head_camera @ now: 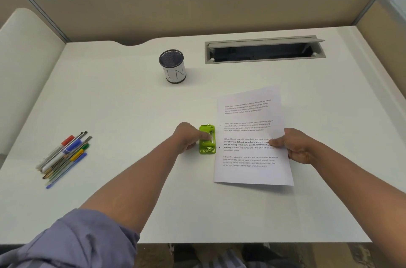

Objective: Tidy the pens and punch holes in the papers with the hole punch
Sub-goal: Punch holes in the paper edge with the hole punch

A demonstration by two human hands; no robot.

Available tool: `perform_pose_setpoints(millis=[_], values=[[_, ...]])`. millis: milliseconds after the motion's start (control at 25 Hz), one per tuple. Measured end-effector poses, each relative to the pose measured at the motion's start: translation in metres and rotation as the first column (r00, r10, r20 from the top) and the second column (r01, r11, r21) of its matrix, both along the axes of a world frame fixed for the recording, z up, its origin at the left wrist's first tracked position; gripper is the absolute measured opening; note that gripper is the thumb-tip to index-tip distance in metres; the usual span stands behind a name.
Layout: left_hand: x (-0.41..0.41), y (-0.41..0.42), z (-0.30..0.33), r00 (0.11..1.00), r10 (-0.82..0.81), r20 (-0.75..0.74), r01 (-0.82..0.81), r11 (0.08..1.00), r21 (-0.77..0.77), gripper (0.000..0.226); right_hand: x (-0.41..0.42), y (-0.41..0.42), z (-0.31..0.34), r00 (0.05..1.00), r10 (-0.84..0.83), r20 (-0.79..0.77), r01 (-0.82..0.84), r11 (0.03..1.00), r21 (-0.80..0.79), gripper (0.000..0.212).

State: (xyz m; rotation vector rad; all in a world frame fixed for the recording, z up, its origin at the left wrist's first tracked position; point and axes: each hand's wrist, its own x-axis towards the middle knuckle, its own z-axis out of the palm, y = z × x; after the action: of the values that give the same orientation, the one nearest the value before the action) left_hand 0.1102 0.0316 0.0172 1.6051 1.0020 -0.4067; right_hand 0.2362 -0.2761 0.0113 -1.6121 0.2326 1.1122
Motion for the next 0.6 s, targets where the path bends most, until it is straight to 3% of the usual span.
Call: perform_pose_setpoints(millis=[240, 280, 360, 400, 440, 480, 600], values=[[-0.01, 0.001, 0.002, 0.991, 0.1, 0.093, -0.091, 0.991, -0.098, 0.067, -0.004, -0.023, 0.009, 0.999, 0.021, 0.044, -0.022, 1.0, 0.012, 0.036], [-0.014, -0.002, 0.001, 0.983, 0.125, 0.137, -0.122, 0.992, -0.031, 0.06, -0.004, -0.025, 0.012, 0.998, 0.029, 0.063, -0.031, 0.999, 0.018, 0.035], [-0.02, -0.015, -0.001, 0.953, 0.121, 0.278, -0.205, 0.933, 0.296, 0.053, -0.005, -0.03, 0.02, 0.993, 0.041, 0.11, -0.046, 0.998, 0.044, 0.033], [-0.021, -0.024, 0.0, 0.928, 0.056, 0.368, -0.221, 0.878, 0.425, 0.056, -0.006, -0.032, 0.024, 0.99, 0.043, 0.137, -0.052, 0.997, 0.064, 0.034], [-0.02, -0.033, 0.004, 0.895, -0.02, 0.445, -0.209, 0.864, 0.458, 0.061, -0.007, -0.035, 0.028, 0.986, 0.037, 0.164, -0.052, 0.995, 0.089, 0.034], [-0.015, -0.043, 0.009, 0.865, -0.069, 0.497, -0.159, 0.902, 0.402, 0.069, -0.009, -0.037, 0.032, 0.981, 0.023, 0.191, -0.047, 0.992, 0.12, 0.035], [0.005, -0.068, 0.03, 0.847, -0.03, 0.531, 0.053, 0.998, -0.029, 0.094, -0.016, -0.041, 0.045, 0.962, -0.024, 0.272, -0.031, 0.98, 0.195, 0.035]])
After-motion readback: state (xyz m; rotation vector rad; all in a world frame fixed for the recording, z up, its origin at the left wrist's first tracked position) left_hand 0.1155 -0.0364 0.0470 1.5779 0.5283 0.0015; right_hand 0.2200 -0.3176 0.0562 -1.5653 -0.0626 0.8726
